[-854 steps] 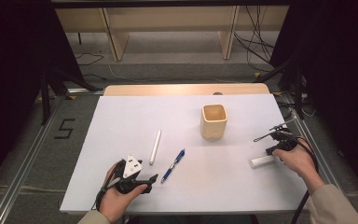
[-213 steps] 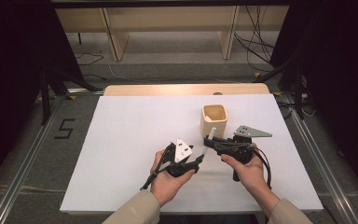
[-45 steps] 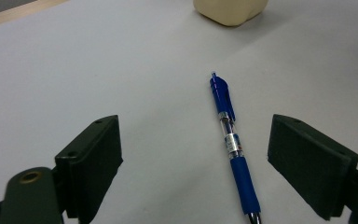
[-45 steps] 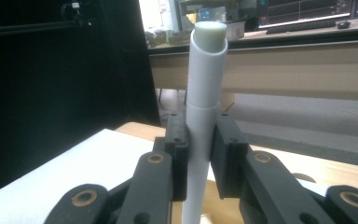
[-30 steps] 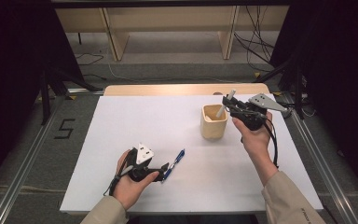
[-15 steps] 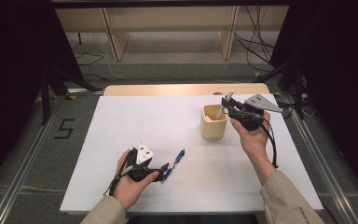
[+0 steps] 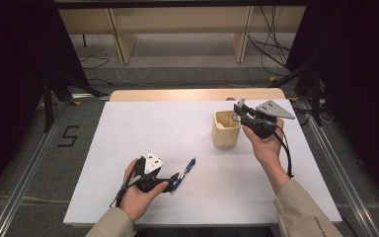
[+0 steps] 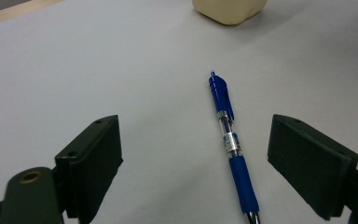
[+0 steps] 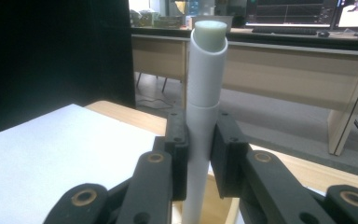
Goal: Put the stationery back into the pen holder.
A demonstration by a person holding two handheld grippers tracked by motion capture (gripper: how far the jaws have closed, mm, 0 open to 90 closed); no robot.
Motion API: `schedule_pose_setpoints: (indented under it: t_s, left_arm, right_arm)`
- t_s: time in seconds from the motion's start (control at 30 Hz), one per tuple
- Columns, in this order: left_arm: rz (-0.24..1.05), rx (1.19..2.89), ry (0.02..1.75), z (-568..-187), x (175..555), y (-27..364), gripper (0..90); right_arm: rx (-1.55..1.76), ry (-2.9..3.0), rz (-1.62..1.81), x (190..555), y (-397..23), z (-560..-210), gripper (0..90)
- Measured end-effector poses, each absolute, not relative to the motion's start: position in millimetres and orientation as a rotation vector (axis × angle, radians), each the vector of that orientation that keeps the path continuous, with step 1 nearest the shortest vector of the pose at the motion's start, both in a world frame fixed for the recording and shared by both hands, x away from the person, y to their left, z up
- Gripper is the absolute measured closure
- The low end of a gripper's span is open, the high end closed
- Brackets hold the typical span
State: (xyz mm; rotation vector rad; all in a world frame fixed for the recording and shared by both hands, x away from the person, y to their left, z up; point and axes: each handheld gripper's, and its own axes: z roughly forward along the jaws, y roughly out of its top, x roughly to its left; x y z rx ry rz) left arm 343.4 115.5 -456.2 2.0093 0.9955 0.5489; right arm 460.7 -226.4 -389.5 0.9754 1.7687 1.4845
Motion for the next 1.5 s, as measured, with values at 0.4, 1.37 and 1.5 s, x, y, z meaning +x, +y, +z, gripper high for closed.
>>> schedule_pose_setpoints:
  t_s: [0.4,1.37,1.5]
  left_arm:
    - [0.549,2.010,0.994,-456,343,115,17.4]
    - [0.543,2.019,0.991,-457,344,115,17.5]
    - [0.540,2.019,0.992,-457,344,115,17.5]
  right_arm:
    - [0.977,1.776,1.466,464,-226,-393,78.4]
    - [0.994,1.790,1.420,474,-224,-405,78.3]
    - [0.994,1.795,1.416,475,-223,-406,78.3]
